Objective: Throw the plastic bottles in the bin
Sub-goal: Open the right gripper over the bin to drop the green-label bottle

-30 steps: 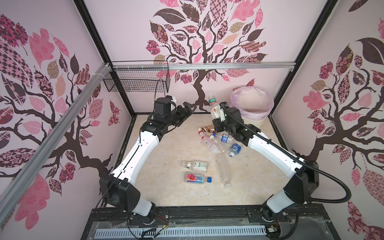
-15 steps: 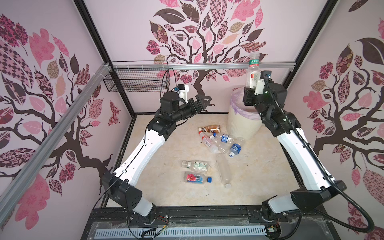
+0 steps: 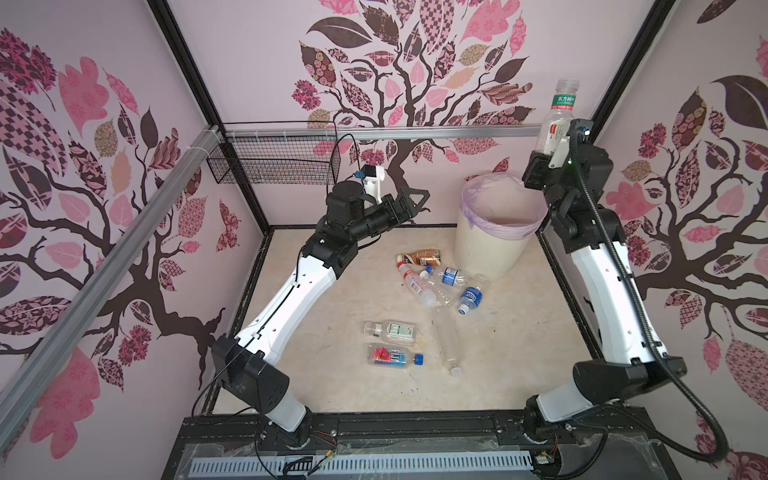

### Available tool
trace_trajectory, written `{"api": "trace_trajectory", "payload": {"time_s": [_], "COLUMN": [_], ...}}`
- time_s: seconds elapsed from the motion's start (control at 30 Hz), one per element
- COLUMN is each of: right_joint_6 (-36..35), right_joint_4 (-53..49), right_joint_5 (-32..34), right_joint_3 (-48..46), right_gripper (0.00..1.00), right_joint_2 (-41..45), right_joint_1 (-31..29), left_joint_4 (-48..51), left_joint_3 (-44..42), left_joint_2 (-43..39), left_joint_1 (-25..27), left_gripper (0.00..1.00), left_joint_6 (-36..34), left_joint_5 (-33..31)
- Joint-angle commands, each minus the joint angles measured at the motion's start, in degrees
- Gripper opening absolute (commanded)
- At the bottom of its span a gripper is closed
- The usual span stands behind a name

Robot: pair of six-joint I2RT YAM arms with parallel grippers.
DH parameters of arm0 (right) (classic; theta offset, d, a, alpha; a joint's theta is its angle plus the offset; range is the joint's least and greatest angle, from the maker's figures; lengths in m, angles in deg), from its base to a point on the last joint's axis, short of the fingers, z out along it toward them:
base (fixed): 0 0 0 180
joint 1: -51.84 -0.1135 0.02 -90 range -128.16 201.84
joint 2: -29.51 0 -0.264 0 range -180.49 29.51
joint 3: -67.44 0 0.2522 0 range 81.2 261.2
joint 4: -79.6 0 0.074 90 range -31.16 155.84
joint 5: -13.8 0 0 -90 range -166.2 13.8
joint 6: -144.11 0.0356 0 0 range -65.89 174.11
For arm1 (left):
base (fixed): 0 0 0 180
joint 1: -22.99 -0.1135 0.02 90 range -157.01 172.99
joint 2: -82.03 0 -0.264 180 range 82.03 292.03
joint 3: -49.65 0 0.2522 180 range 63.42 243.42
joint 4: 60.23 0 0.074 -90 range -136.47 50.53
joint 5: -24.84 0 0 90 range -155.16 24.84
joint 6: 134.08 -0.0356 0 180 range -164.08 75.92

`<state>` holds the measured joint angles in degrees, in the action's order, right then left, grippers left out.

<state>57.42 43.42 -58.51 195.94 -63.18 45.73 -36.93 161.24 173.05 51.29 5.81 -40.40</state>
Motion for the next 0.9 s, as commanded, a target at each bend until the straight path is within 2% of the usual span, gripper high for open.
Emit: {"api": "trace_trajectory", "payload": {"time_s": [0.0,0.1,0.23,0.53,0.87], "right_joint_6": [3.8,5.6,6.4,5.9,8.0], "right_joint_4": [-9.4,-10.6,-5.1,-6.6,-6.6], "right_joint_5": [-4.9,-4.4,-5.1,-4.8,-8.1], "right_joint_3": [5.4,6.5,1.5,3.1,1.2], "right_gripper": [0.77,0.99,1.00,1.00,1.00], "right_joint_2": [-9.3,-9.8,-5.0,-2.2,0.1], "right_joint_1": [0.9,0.9,0.8,0.9,0.7], "left_joint_4": [-1.1,-0.5,-0.5,-0.6,1.9], "left_joint_3": [-0.2,-0.6,-0.8,-1.3,-2.7], "left_joint_2": [0.8,1.3,2.1,2.8,1.8], "left_joint_1": [0.3,0.3,0.3,0.3,0.3], "left_gripper": [0.98,0.98,0.98,0.98,0.98], "left_joint_6": [-0.5,-0.7,-0.6,0.8,0.6], "left_joint_5": [0.6,0.5,0.4,0.9,0.4]}}
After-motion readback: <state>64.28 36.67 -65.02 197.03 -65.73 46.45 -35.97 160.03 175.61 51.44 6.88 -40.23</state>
